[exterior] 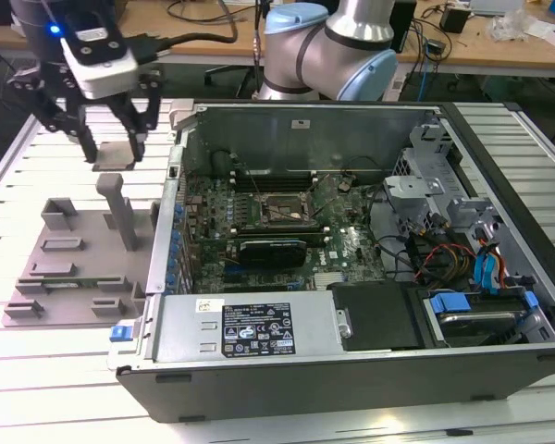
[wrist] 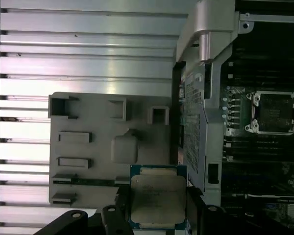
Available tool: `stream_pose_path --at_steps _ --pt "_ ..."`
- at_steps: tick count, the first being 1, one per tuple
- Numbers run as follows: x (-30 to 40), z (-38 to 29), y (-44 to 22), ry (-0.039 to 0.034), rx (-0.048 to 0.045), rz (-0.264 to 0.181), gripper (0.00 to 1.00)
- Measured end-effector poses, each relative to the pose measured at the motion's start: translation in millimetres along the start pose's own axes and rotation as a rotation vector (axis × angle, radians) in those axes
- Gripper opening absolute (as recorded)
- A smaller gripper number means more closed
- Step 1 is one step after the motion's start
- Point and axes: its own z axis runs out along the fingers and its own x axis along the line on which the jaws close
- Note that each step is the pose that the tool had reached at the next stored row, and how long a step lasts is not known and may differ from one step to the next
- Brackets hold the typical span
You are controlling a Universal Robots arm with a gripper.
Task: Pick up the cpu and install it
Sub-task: 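Pick up the cpu and move it towards the insertion slot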
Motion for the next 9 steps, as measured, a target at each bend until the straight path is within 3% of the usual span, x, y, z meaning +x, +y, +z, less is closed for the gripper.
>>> stream_pose_path --at_steps 2,4,7,9 --pt "-11.2 0.0 -0.2 0.0001 -0.0001 0.0 0.55" --pt "-28.6 0.1 -0.7 0.0009 -0.0001 0.0 0.55" --pt "-45.6 0.5 -0.8 0.0022 -0.0002 0.0 0.55" --pt "-61.5 3.4 0.6 0.0056 -0.0002 0.0 0.55"
